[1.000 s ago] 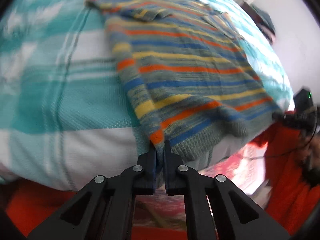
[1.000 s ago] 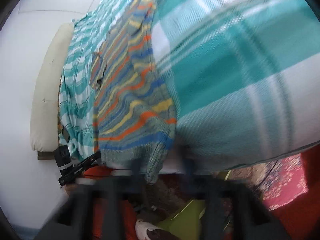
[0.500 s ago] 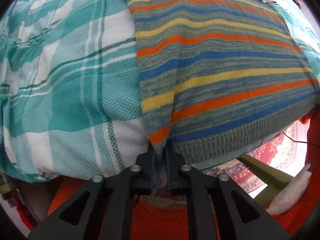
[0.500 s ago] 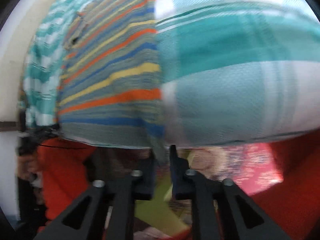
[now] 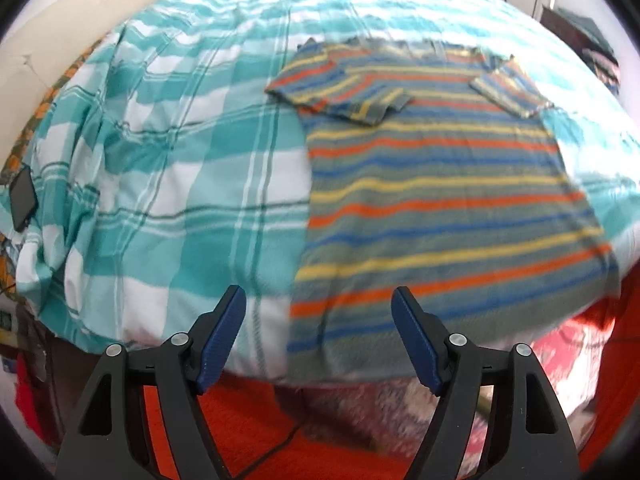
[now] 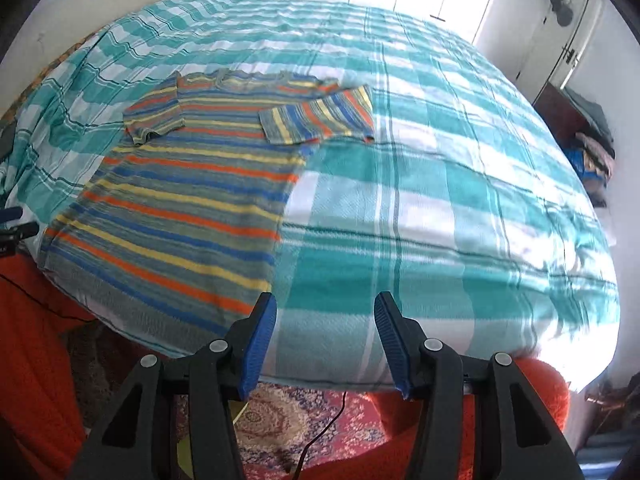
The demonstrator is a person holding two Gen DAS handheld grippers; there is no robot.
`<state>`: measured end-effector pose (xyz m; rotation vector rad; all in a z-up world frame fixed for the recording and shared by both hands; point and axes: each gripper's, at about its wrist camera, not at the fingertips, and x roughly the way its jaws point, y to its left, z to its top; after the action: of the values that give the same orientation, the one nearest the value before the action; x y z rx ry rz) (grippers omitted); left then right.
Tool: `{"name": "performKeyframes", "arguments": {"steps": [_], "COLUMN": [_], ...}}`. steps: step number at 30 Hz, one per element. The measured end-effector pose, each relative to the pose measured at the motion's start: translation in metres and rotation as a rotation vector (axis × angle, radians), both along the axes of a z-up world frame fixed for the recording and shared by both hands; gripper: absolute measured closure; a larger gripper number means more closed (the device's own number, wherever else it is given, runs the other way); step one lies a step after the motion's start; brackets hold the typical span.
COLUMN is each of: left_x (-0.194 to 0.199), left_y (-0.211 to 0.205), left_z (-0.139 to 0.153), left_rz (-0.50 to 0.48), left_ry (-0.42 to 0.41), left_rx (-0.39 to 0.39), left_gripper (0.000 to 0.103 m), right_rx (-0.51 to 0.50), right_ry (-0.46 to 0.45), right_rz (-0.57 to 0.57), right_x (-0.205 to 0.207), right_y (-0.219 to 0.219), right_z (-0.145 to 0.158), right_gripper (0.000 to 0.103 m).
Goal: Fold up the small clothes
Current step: 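Pull the hem outward with both grippers to unfold the sweater body flat, then release the hem and move both grippers back above the flat sweater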
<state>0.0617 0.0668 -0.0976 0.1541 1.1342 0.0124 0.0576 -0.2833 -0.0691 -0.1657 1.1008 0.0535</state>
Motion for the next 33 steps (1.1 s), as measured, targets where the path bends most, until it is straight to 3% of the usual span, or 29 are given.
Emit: {"name": "performKeyframes", "arguments": {"steps": [6,13,20,33], "left_x": [0.016,0.016,0.007,0.007], "left_y": [-0.019,-0.037,-0.033,-0.023], "left_z": [-0.009,-0.025,-0.047,-0.049], "left_rz": [0.014,0.028,0.065,0.107], "left_ry": [-0.024,-0.039,-0.035,-0.057], "left_rx": [-0.041,-0.016,-0.052,-0.068], "left_gripper": [0.025,0.025,0.025,0.025], "right_rx": [-0.032,-0.068,-0.096,-0.131], "right_ry": [-0.053,-0.076,-0.091,-0.088], "right_rz": [0.009,0.008,0.017,0.022], "right_x": [0.0,-0.002,-0.001,0.003], "right_y": [0.009,0.01,0.014,0.021], "right_z": [0.01,0.014,0.015,0.011], "right_gripper": [0.052,0.052,0.052,0.052]}}
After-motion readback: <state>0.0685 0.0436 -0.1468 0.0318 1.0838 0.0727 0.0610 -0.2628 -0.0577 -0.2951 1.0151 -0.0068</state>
